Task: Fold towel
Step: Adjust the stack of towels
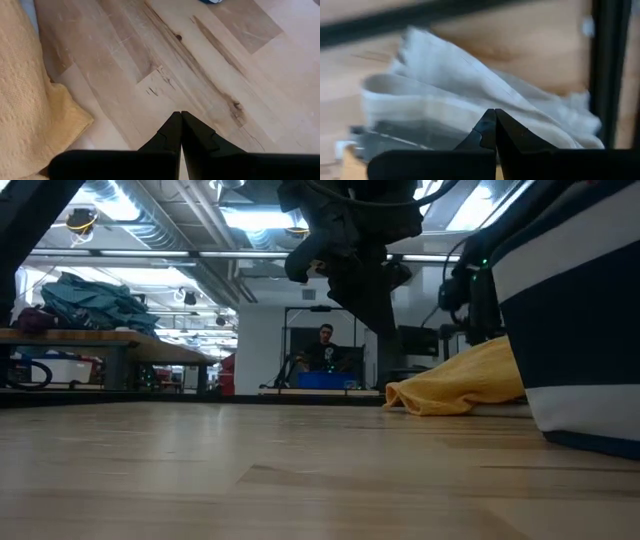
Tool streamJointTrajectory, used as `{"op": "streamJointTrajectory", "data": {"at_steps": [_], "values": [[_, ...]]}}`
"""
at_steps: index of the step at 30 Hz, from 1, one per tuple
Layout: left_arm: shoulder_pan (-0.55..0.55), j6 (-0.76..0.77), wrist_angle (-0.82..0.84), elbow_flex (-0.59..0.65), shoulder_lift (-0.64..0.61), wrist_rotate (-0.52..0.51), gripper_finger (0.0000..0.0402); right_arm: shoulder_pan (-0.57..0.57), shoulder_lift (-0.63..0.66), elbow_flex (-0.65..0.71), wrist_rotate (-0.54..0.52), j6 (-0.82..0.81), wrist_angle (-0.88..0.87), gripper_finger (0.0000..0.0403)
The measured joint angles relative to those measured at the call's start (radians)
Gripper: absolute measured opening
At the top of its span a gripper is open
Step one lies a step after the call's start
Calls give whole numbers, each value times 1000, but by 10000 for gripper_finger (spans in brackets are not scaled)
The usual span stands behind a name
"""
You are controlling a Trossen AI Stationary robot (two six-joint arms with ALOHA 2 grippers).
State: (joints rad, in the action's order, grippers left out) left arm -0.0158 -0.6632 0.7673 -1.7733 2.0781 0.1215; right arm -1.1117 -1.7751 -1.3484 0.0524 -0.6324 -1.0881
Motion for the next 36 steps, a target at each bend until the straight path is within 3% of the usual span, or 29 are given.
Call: {"op": "streamJointTrajectory", "data": {"at_steps": [6, 16, 20, 27, 31, 36], "values": [[-4, 0, -1, 0, 0, 1, 1, -3, -59, -79, 20, -15, -123, 5], [-15, 8, -1, 0, 0, 0, 1, -2, -60, -112, 31, -102, -125, 5], [-16, 8, -1, 0, 0, 0, 1, 0, -60, -112, 49, -121, -83, 5], [-16, 0, -1, 0, 0, 0, 1, 12, -60, -112, 204, -126, 140, 5], [-17, 0, -1, 0, 0, 0, 1, 16, -60, -112, 203, -131, 294, 5], [-18, 1, -1, 0, 0, 0, 1, 12, -68, -112, 120, -129, 283, 5]]}}
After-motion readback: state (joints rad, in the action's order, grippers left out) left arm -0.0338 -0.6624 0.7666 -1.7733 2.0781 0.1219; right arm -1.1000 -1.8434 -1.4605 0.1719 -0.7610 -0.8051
